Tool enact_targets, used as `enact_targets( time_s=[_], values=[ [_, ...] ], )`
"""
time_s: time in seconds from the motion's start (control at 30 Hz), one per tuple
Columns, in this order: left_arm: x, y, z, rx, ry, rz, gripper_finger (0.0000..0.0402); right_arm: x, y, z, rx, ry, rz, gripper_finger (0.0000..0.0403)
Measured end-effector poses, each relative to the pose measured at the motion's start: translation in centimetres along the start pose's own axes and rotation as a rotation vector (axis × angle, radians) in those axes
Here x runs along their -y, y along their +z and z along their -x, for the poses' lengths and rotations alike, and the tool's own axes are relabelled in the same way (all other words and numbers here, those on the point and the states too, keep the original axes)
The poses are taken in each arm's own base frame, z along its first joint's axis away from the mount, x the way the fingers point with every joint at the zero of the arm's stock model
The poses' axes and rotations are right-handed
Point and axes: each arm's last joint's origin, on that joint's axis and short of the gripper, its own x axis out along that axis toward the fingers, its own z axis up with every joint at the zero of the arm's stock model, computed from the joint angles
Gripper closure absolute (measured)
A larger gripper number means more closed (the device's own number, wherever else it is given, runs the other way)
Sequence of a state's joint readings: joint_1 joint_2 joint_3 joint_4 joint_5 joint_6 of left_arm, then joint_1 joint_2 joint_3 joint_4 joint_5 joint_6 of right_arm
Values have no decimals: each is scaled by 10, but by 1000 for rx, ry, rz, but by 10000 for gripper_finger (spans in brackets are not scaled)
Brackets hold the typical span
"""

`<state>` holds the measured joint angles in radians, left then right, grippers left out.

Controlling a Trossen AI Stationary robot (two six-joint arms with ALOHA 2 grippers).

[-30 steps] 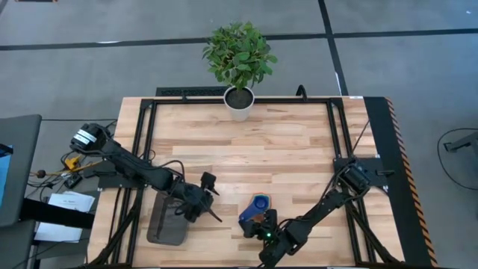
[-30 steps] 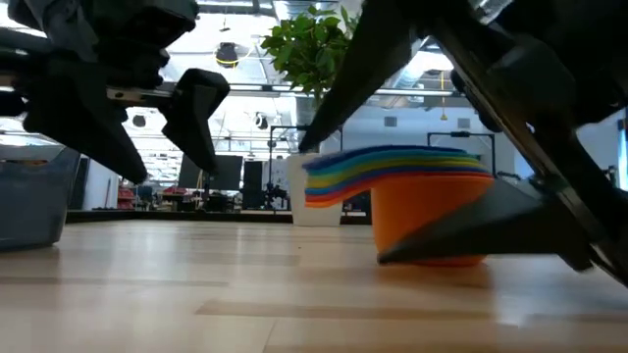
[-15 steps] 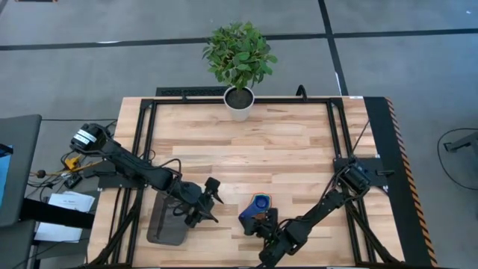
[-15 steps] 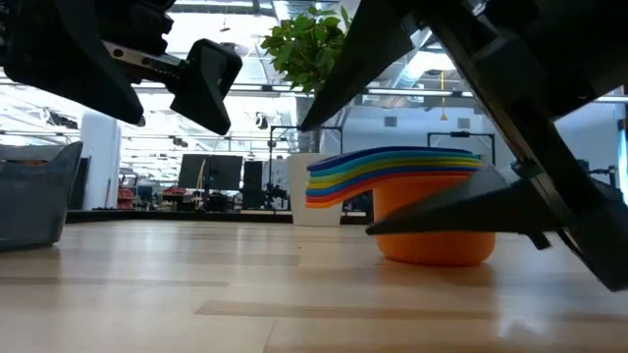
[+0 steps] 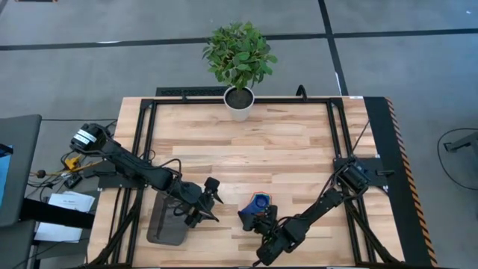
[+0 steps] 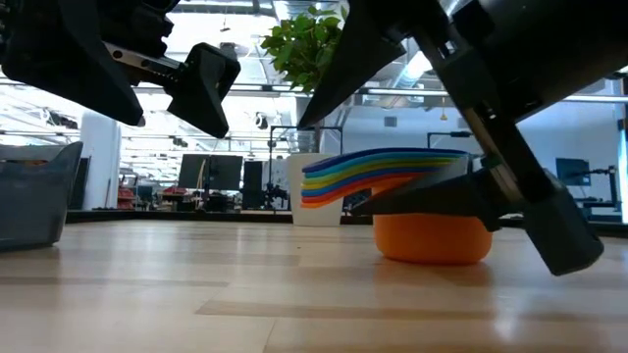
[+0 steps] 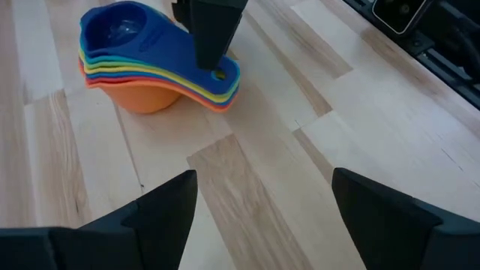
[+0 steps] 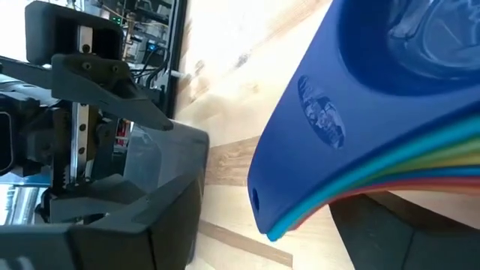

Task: Nest measuring cups in basket
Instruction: Put the nested measuring cups into the black bin

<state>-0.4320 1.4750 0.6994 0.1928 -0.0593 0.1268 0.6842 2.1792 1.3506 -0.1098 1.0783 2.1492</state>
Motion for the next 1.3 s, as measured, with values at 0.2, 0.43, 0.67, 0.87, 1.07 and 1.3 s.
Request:
enact_targets(
  time_s=[0.2,0.43,0.67,0.87,1.07,1.3],
  values=[
    [0,0,0,0,0,-3,102,0,0,0,14,8,1,132],
    [0,0,0,0,0,-4,102,1,1,1,17,4,19,192],
    [1,1,-3,26,-35,17,102,5,-2,8,-24,-26,51,242],
    [4,-8,-24,31,-60,19,102,11,-7,19,-87,-61,90,246],
    [5,-6,-43,26,-52,17,102,14,-13,33,-122,-49,100,225],
    [5,4,-61,33,-75,-12,102,18,-17,44,-146,-47,79,205]
  ],
)
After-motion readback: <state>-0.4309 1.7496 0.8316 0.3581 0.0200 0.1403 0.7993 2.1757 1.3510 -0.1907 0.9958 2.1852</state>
